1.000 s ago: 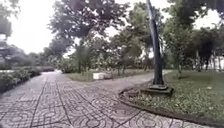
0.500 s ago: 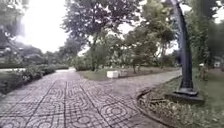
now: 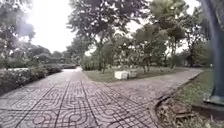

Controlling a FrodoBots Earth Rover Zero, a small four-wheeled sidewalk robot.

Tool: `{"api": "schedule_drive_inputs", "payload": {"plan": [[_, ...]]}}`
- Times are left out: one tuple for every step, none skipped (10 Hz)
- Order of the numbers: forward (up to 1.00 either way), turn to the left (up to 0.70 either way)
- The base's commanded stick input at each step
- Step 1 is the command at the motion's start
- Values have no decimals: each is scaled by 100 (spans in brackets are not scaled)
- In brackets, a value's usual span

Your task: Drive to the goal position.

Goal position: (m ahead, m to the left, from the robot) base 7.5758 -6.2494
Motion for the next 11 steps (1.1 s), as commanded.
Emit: {"api": "schedule_drive_inputs", "payload": {"plan": [[100, 0], [100, -1], [100, -19], [100, -27], [100, -27], [100, -27], [100, -27], [100, -27], [100, -27], [100, -27], [100, -27]]}}
